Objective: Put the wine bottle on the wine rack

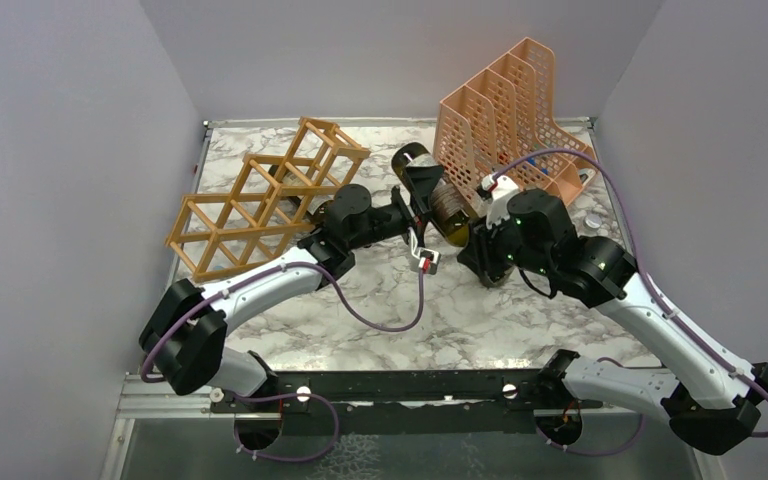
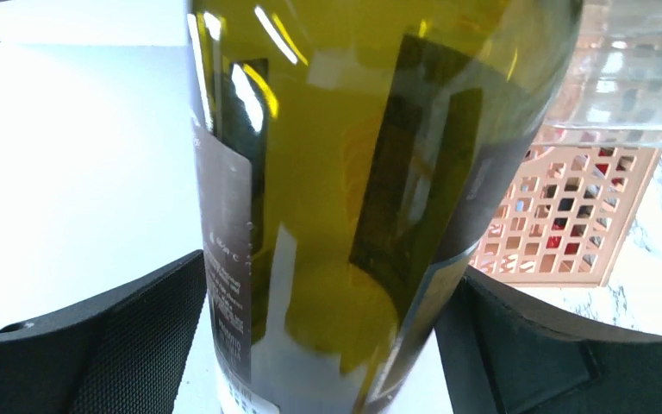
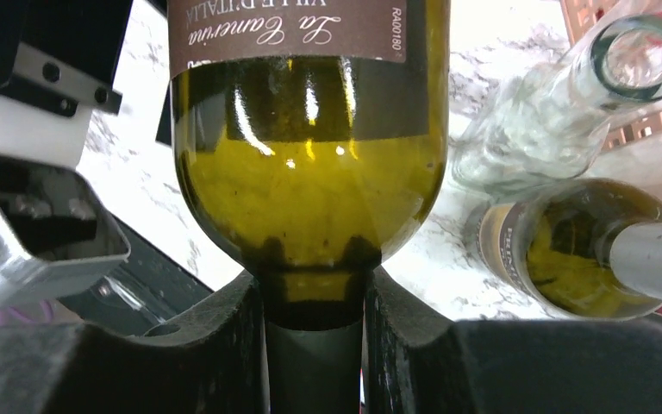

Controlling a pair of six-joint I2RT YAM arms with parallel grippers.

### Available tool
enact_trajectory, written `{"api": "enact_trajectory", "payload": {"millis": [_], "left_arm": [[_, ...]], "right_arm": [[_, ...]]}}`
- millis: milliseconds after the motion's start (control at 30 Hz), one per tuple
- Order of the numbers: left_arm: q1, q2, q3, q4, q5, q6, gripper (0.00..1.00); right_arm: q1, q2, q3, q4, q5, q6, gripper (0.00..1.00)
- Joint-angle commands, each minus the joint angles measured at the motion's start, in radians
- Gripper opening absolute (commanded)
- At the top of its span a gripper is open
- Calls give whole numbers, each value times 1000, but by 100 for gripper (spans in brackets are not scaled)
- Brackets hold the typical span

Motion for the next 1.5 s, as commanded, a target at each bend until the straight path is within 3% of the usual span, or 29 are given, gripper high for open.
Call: {"api": "enact_trajectory", "payload": {"millis": [0, 267, 700, 800, 867, 967, 1067, 1200, 1300, 1467], "left_arm": [[-10, -64, 30, 95, 12, -122, 99], [-10, -147, -28, 100, -100, -377, 99], [-10, -446, -213, 101, -331, -865, 99], [-9, -493, -210, 100, -442, -1024, 99], [-10, -518, -189, 86, -602, -1197, 99], [-10, -546, -90, -94, -736, -1437, 99], [-10, -557, 19, -314, -712, -1451, 99], [-10, -551, 139, -494, -867, -1513, 99], [-9, -533, 221, -600, -888, -1521, 99], [-10, -519, 309, -661, -913, -1469, 99]], "right_arm": [[1, -37, 25, 219, 103, 26, 1], [1, -28, 39, 363, 57, 77, 1], [0, 47, 72, 448, 40, 82, 1], [1, 62, 64, 450, 14, 71, 1], [0, 68, 53, 443, -15, 53, 1], [1, 67, 18, 434, -96, 13, 1], [2, 64, -29, 431, -211, -15, 1], [2, 81, -82, 444, -403, -21, 1], [6, 112, -106, 512, -524, 30, 1], [108, 183, -122, 616, -509, 75, 1]]}}
